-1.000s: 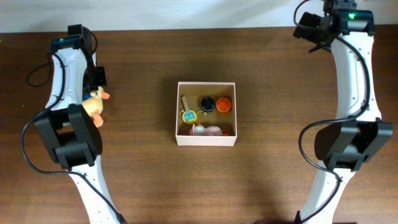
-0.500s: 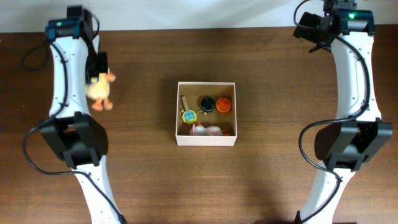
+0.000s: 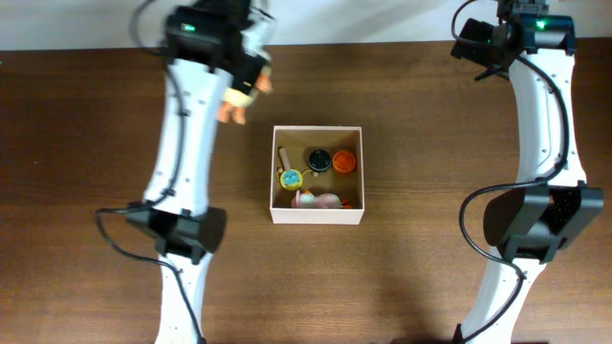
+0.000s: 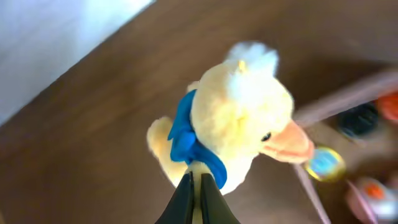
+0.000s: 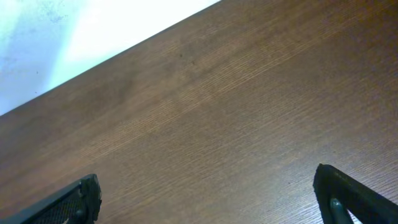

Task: Pack container
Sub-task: 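Carry the plush duck over the pink box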

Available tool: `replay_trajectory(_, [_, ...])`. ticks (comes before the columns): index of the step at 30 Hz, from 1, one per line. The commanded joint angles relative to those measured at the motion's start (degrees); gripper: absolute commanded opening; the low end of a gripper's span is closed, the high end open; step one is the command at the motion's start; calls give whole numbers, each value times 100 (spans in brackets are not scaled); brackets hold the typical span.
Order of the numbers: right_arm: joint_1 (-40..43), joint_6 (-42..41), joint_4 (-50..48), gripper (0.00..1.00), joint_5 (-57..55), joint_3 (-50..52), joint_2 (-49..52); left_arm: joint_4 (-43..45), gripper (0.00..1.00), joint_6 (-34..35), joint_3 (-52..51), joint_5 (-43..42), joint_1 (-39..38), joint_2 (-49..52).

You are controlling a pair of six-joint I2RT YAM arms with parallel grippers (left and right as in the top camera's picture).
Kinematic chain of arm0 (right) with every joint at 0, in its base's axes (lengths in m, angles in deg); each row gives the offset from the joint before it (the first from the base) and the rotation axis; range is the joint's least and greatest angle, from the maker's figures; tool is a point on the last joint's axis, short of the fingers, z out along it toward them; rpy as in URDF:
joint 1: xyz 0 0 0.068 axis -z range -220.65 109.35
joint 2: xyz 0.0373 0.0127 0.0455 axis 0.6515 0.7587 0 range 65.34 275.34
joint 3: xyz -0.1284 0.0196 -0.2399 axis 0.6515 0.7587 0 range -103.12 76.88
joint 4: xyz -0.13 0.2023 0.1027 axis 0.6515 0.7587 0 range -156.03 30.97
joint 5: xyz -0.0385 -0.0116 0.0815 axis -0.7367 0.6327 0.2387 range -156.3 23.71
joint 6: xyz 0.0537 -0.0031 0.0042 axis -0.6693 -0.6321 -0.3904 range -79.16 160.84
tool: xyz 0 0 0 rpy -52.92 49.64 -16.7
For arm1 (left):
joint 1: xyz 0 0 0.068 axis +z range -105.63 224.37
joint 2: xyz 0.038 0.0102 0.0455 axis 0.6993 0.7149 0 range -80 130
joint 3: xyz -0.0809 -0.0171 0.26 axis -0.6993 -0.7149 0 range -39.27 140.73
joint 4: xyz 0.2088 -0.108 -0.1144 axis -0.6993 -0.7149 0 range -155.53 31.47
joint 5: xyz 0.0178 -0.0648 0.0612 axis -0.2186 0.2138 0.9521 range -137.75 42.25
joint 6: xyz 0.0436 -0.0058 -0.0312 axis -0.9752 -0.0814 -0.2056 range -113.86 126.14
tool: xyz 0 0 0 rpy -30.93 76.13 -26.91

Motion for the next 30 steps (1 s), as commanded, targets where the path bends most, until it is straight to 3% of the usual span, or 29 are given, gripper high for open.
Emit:
replay_trajectory(1, [-26,-70,-4,99,13,-4,66,-216,2,-426,90,-59,-367,-17])
replay_trajectory(5, [-26,-70,-4,99,11,-4,66,-402,2,-413,68,-149,-737,-17])
replay_trajectory(14, [-26,-70,-4,99,13,-4,66,-402,2,-660,-61,-1228,-881,-15])
replay_trajectory(30, [-26,-70,-4,99,11,-4,66,-144,2,-745,-1912,-1534,-1445,-15])
